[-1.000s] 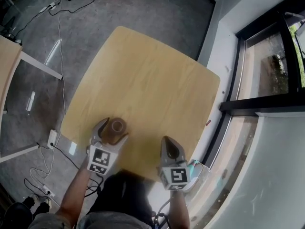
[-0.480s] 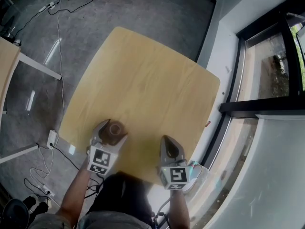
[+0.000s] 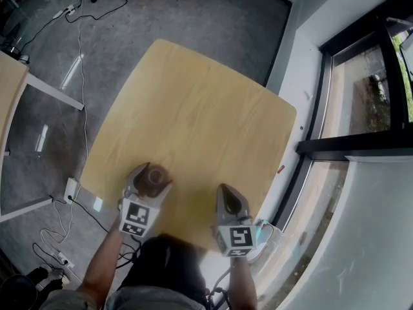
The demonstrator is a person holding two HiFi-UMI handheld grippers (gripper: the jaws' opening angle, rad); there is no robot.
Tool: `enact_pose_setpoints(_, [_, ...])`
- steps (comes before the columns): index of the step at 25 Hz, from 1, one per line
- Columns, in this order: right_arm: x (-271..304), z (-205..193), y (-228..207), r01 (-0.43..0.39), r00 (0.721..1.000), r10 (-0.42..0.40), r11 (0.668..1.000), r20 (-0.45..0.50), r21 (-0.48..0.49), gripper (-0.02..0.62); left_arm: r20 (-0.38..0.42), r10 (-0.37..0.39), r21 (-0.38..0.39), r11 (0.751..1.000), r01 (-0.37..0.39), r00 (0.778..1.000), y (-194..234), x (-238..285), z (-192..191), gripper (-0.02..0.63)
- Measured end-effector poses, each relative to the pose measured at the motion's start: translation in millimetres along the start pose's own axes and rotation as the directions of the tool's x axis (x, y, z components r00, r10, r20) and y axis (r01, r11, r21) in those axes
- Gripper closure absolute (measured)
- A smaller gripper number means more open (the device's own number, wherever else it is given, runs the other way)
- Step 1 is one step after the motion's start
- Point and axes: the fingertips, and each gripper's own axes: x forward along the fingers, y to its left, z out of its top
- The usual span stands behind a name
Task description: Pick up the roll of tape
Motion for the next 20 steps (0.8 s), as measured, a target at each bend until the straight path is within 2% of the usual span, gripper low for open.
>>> enact_pose_setpoints(7, [-5, -3, 0, 0.001, 1.0, -0.001, 1.0, -0.007, -0.005, 0.583, 0.019, 0.002, -0.02, 1.0, -0.002, 1.0, 2, -3, 6, 0.267])
enact_pose_setpoints(20, [-22, 23, 14, -0.014, 1.0, 0.014, 1.0, 0.017, -0.011, 0.583, 0.104, 0.021, -0.015, 1.0, -0.019, 0.994, 4, -40, 56, 0.267])
